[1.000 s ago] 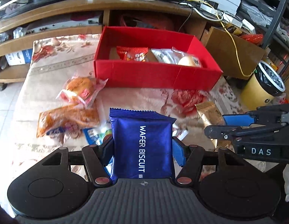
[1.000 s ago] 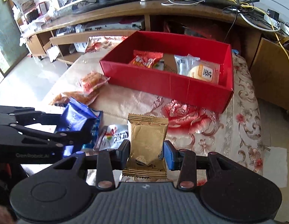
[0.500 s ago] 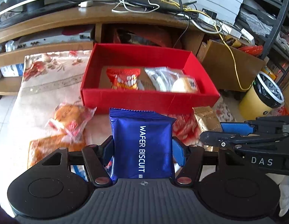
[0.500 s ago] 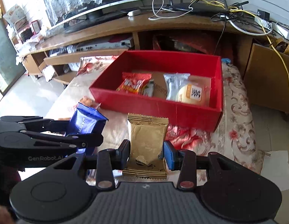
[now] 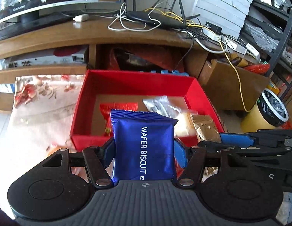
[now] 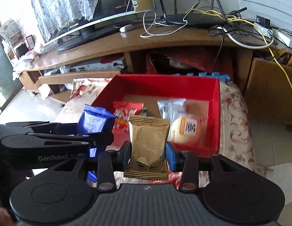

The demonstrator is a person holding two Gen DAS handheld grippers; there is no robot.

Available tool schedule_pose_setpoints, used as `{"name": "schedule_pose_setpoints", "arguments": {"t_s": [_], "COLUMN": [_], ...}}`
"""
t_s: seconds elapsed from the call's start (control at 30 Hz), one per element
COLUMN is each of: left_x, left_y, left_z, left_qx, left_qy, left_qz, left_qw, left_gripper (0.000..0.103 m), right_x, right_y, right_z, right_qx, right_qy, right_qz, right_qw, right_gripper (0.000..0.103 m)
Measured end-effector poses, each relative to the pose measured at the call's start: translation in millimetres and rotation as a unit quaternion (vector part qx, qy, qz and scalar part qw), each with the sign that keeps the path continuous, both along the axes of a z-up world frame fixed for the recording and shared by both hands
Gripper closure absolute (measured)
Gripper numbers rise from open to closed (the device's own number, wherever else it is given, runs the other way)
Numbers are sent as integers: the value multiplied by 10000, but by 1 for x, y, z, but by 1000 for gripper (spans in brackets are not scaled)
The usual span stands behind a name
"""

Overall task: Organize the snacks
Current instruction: 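Lift the blue wafer packet with the left tool while the right tool lifts the gold packet, then lower both packets into the red box and open both tools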

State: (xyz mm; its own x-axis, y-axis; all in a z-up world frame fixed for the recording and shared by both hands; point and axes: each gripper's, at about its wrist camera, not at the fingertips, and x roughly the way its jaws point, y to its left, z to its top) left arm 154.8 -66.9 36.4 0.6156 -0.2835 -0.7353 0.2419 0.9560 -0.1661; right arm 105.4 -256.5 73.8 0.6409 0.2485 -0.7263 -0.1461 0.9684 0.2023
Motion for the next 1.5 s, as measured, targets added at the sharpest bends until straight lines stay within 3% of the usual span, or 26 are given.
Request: {"name": "schedule_pose_setpoints", "arguments": {"t_s": [0.6, 1.5], "left_x": [65, 105], "left_y": [-14, -20], "left_z": [0, -42], "left_qx": [206, 604], "left_qy": [-174, 221], "left_qz": [59, 213], "left_qw": [9996, 9977], "left_gripper": [35, 35], "right_x": [66, 105], "right_y": [-15, -13], "right_z": [-6, -50], "right_qx": [96, -189], "right_qy": [-49, 284], "right_qz": [-250, -240], "right_qw": [9996, 9991], "right_gripper": [66, 65]}}
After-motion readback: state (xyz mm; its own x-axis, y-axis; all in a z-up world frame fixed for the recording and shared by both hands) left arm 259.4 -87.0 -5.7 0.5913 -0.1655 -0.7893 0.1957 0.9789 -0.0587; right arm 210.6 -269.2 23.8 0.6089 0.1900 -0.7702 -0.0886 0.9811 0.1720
